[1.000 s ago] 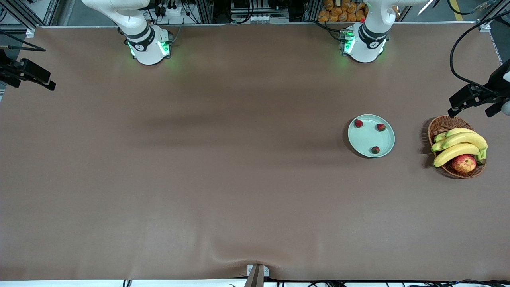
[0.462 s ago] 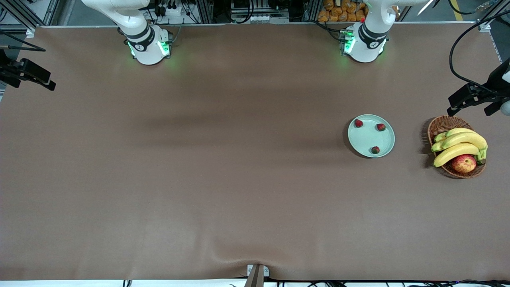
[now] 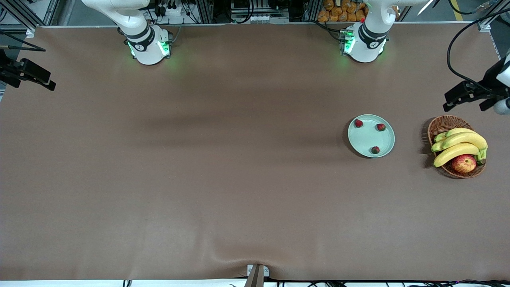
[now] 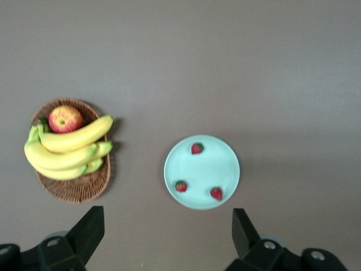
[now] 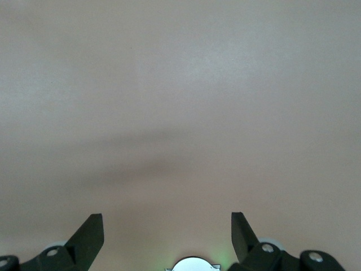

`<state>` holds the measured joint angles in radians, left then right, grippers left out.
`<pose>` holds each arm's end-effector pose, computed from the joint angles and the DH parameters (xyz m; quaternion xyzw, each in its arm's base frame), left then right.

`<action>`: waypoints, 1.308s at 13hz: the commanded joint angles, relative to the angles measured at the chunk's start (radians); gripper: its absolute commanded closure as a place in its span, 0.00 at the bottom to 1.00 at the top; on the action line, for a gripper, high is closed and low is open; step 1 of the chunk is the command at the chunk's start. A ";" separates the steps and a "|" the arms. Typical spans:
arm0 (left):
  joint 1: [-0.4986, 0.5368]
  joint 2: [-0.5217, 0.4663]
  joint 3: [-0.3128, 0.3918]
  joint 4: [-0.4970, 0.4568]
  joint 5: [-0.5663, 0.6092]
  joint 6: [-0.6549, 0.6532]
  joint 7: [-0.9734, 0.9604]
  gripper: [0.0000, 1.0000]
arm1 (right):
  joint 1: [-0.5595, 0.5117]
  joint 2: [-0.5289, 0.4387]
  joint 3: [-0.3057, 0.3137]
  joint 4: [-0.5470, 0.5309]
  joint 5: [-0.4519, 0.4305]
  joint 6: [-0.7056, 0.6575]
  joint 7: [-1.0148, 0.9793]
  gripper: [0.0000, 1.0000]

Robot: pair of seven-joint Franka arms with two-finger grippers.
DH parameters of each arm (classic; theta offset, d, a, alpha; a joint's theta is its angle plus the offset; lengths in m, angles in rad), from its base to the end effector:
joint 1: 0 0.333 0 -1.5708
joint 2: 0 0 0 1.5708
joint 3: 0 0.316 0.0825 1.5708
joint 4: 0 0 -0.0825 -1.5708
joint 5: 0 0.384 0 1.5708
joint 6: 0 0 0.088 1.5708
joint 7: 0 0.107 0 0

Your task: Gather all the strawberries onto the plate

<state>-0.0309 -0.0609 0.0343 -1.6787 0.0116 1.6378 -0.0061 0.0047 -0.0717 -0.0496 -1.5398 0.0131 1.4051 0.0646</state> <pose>0.5407 0.0036 0.6126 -0.9999 -0.0044 -0.0100 0.0047 0.5138 -0.0226 0.6632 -0.9980 0.0537 0.0316 0.0080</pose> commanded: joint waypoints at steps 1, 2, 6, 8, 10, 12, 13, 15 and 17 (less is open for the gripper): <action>-0.006 -0.001 0.002 0.013 -0.015 -0.035 -0.011 0.00 | -0.003 0.000 0.005 0.012 -0.008 -0.011 -0.009 0.00; -0.006 0.003 0.002 0.014 -0.010 -0.035 -0.012 0.00 | -0.003 0.000 0.005 0.012 -0.008 -0.012 -0.009 0.00; -0.006 0.006 -0.001 0.014 -0.012 -0.033 -0.012 0.00 | -0.003 0.000 0.005 0.013 -0.010 -0.012 -0.009 0.00; -0.007 0.007 -0.001 0.014 -0.012 -0.033 -0.012 0.00 | -0.003 0.000 0.005 0.012 -0.008 -0.012 -0.009 0.00; -0.006 0.009 -0.002 0.014 -0.013 -0.033 -0.012 0.00 | -0.003 0.000 0.005 0.013 -0.010 -0.012 -0.009 0.00; -0.006 0.009 -0.002 0.014 -0.013 -0.033 -0.012 0.00 | -0.003 0.000 0.005 0.012 -0.008 -0.011 -0.009 0.00; -0.007 0.010 -0.002 0.017 -0.015 -0.033 -0.012 0.00 | -0.003 0.000 0.005 0.013 -0.008 -0.011 -0.009 0.00; -0.007 0.026 -0.002 0.030 -0.021 -0.033 -0.011 0.00 | -0.003 0.000 0.005 0.012 -0.010 -0.012 -0.009 0.00; -0.007 0.030 -0.004 0.034 -0.021 -0.033 -0.011 0.00 | -0.003 0.000 0.005 0.012 -0.008 -0.011 -0.009 0.00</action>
<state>-0.0347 -0.0471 0.0313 -1.6773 0.0095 1.6233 -0.0061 0.0047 -0.0717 -0.0493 -1.5398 0.0131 1.4050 0.0646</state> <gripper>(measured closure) 0.000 0.000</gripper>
